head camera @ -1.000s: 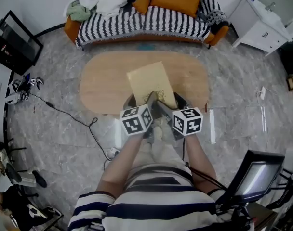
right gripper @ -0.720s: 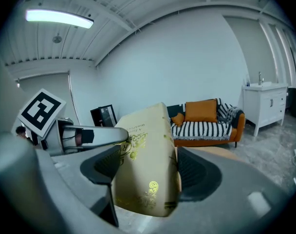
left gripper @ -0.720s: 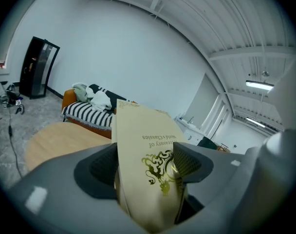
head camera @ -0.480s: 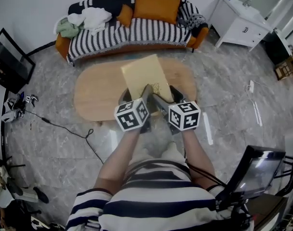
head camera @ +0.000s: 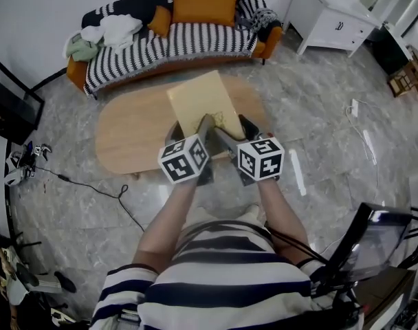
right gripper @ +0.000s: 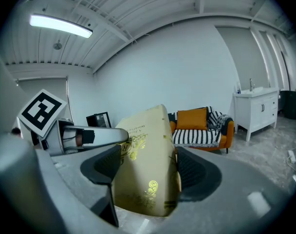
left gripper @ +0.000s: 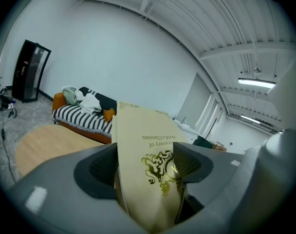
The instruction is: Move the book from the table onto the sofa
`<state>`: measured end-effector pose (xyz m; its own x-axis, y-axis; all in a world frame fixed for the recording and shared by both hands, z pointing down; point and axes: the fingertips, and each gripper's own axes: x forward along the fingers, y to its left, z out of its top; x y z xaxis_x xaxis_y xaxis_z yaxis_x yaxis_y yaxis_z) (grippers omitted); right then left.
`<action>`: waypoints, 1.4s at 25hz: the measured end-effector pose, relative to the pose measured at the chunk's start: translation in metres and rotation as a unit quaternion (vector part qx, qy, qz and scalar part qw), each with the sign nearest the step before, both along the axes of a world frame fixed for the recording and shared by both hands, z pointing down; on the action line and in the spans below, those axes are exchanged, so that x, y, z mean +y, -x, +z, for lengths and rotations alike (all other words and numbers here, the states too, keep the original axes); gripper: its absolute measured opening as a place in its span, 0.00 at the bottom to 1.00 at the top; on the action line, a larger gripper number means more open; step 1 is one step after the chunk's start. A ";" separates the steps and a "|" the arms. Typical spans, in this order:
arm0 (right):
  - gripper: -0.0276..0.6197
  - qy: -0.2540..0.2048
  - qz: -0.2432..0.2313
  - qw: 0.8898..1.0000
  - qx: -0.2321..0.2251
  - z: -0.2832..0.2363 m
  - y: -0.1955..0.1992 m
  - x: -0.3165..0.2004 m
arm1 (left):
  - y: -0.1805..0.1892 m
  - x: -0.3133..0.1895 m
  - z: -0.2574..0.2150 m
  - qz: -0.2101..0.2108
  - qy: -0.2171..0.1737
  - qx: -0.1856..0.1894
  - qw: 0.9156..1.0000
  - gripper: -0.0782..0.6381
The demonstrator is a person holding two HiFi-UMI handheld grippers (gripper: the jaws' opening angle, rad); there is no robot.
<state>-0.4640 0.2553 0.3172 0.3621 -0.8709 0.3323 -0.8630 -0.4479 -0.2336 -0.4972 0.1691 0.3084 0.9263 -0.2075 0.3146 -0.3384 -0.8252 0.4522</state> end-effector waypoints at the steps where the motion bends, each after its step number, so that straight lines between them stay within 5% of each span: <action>1: 0.60 0.000 0.001 1.000 -0.001 0.000 -0.004 0.008 | -0.005 0.007 0.000 0.001 0.000 -0.001 1.000 0.60; 14: 0.59 -0.001 0.009 1.000 -0.002 0.002 -0.060 0.094 | -0.060 0.092 0.005 -0.001 0.010 -0.004 1.000 0.60; 35: 0.57 -0.004 0.074 0.997 -0.006 0.014 -0.116 0.257 | -0.128 0.249 0.022 0.058 0.024 -0.017 0.998 0.59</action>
<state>-0.3483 0.5122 0.3312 0.4826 -0.8114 0.3298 -0.7853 -0.5676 -0.2473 -0.3691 0.4185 0.3303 0.9316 -0.0833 0.3537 -0.2576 -0.8380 0.4811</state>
